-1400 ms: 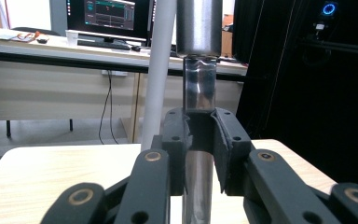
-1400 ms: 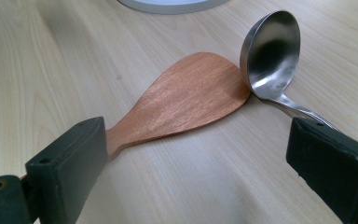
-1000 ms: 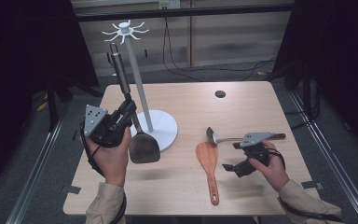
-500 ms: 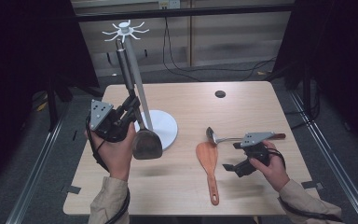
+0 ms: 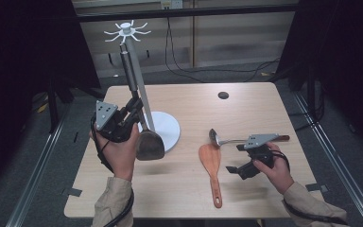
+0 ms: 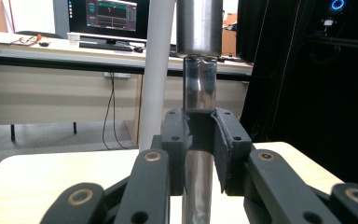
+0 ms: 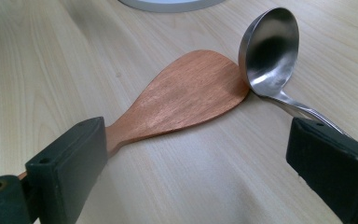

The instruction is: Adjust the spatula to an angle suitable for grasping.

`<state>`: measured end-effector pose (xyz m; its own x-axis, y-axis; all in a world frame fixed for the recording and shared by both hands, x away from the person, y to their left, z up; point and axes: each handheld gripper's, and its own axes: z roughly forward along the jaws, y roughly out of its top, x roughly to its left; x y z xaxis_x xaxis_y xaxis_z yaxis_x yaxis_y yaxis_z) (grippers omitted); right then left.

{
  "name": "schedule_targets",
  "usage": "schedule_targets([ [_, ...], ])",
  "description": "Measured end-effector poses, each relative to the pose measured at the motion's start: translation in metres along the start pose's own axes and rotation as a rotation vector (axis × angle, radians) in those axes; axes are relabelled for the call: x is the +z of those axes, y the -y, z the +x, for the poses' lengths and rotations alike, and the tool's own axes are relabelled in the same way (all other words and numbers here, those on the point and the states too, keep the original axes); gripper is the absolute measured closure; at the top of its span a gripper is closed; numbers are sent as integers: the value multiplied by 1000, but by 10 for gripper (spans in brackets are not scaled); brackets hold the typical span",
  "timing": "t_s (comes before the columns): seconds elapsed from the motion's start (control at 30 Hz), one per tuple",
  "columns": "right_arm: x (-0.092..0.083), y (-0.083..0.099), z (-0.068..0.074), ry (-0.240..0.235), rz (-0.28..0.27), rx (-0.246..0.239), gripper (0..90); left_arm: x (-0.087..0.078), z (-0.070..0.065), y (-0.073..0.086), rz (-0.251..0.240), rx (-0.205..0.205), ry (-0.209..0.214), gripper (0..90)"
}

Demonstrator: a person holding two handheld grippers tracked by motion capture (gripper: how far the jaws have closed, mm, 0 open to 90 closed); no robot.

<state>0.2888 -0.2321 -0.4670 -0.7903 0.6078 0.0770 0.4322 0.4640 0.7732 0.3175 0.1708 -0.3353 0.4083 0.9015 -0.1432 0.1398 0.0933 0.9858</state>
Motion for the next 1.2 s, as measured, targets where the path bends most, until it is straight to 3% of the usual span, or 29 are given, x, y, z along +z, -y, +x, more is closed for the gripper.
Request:
schedule_targets([
  [0.5,0,0,1,-3,3,0,43,9,4,5,-22,33,-12,759],
  [1.2,-1,1,0,-7,2,-3,43,24,8,9,-50,28,-2,765],
])
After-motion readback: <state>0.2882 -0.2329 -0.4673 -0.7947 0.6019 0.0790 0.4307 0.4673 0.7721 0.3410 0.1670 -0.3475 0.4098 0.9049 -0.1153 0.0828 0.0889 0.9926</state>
